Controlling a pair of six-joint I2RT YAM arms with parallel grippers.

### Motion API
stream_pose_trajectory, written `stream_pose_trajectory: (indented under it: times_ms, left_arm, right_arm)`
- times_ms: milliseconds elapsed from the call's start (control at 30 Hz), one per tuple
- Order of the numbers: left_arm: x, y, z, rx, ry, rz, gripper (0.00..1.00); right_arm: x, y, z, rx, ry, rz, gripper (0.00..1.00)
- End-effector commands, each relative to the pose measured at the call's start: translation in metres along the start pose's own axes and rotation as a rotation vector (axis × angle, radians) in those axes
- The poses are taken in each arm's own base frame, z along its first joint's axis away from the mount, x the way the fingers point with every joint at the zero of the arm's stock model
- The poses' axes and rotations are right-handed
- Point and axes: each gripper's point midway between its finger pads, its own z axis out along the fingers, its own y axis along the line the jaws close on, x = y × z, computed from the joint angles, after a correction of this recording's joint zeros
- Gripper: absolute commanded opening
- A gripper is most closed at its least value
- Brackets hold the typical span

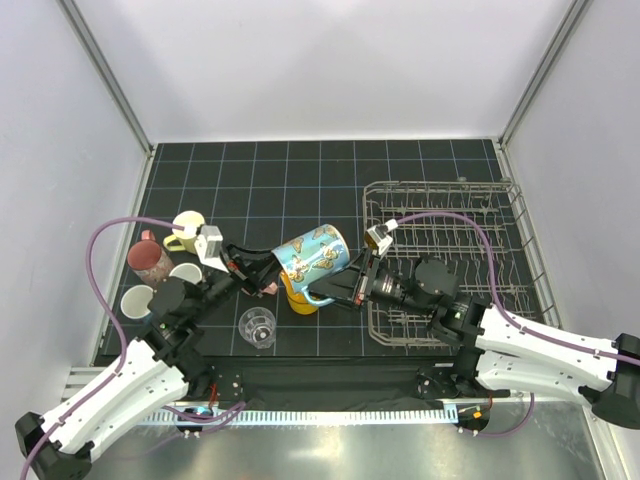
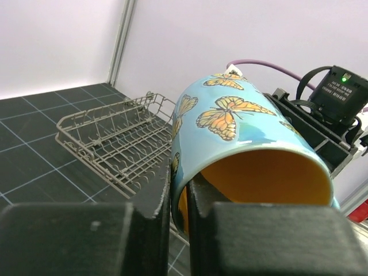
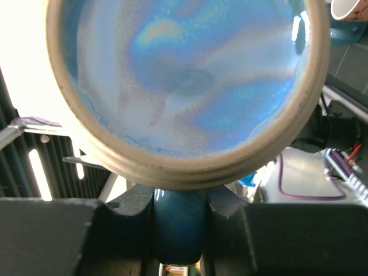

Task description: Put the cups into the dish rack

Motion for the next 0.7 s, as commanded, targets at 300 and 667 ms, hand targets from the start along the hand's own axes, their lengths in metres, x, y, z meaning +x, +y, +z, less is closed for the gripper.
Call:
stream_pose_trajectory:
  times_ms: [300, 667]
  left_arm:
    - [-0.03, -0.013, -0.029, -0.024, -0.075, 0.012, 0.49]
    - [-0.018, 0.031, -0.048, -0.289, -0.069, -0.07, 0.68]
  right_arm:
    - [-0.065, 0.026, -0.006, -0.011, -0.337, -0.389, 0.04]
    - [-0.088, 0.018, -0.029, 0.108, -0.446, -0.547, 0.04]
